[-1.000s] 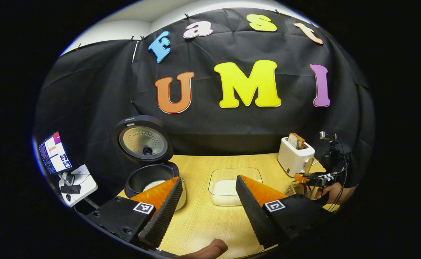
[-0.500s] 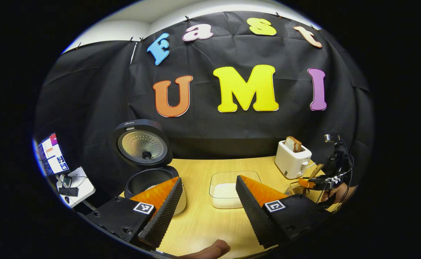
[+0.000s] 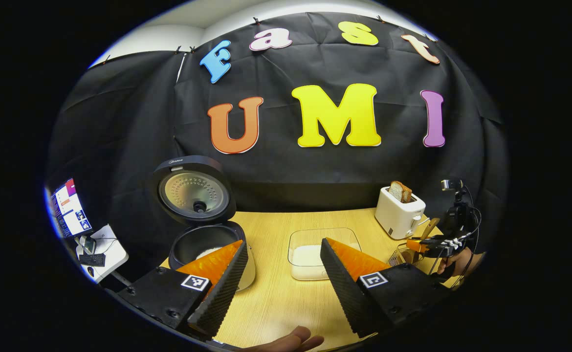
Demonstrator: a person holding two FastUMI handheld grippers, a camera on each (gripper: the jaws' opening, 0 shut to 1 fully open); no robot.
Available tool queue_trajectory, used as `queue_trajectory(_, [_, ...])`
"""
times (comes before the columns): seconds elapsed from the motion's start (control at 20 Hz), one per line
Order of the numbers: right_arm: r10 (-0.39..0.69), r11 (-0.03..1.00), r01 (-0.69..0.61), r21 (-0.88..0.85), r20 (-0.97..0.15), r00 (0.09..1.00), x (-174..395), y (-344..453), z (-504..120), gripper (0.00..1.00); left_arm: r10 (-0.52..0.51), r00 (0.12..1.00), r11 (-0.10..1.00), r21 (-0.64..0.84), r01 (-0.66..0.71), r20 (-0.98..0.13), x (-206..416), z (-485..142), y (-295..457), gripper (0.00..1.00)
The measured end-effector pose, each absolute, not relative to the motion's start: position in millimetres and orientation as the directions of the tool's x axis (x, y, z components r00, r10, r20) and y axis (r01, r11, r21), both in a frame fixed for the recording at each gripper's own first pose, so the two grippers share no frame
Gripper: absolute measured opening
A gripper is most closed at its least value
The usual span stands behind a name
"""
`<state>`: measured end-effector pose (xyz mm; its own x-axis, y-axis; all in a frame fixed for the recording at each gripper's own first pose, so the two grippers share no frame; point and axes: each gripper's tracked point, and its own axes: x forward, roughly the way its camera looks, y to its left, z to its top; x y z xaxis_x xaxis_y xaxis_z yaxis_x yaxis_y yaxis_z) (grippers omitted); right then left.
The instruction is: Close the left gripper, press the button to open the rice cooker; take a wooden spoon from the chopstick holder with the right hand, scoop a spoonful of rice and pour it into the rice cooker, then put the wooden spoon back into the chopstick holder.
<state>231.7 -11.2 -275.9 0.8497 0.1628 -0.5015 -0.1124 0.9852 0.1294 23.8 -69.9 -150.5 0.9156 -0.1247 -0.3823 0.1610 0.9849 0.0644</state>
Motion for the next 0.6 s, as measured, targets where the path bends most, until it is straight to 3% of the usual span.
queue_trajectory(0.6, [0.096,0.995,-0.077,0.058,-0.495,0.863,224,-10,-228,0.01,-0.145,0.914,0.989,-0.035,0.143,-0.378,42,-146,-39,0.96])
